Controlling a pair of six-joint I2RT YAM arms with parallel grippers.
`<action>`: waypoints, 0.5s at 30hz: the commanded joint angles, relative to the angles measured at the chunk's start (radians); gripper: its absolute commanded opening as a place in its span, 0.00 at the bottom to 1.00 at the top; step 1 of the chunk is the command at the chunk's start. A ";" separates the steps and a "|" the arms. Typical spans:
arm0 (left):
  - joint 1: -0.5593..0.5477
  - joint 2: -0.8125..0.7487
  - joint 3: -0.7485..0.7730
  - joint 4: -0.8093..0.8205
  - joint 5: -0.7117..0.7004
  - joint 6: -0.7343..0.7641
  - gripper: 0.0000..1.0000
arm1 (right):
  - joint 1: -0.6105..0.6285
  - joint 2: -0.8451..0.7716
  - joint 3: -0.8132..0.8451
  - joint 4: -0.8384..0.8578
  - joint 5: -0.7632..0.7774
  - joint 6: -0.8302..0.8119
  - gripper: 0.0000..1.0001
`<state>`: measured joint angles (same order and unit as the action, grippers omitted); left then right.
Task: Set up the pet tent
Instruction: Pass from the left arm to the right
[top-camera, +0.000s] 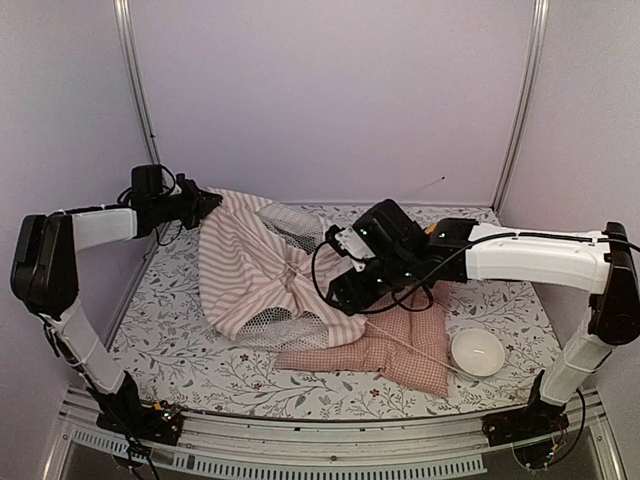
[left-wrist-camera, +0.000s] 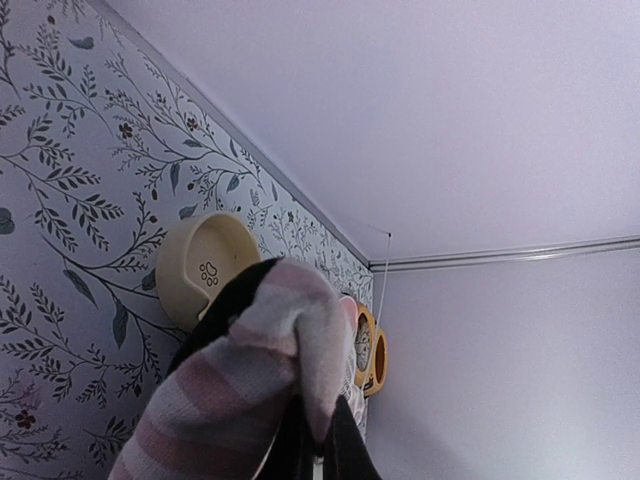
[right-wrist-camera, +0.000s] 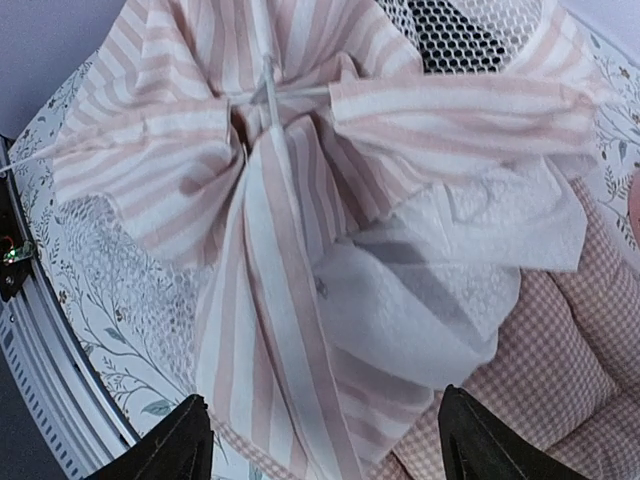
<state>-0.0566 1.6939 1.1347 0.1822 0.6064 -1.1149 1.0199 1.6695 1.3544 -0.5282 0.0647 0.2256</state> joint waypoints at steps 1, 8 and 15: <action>0.041 0.033 0.067 -0.012 0.031 0.041 0.00 | 0.003 -0.149 -0.147 0.048 -0.028 0.053 0.84; 0.067 0.112 0.181 -0.055 0.092 0.073 0.00 | 0.003 -0.302 -0.349 0.050 -0.026 0.093 0.98; 0.087 0.179 0.294 -0.125 0.124 0.120 0.00 | 0.003 -0.325 -0.448 0.040 -0.002 0.121 0.90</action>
<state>0.0059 1.8458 1.3560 0.0868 0.7010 -1.0477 1.0206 1.3655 0.9527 -0.4995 0.0463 0.3153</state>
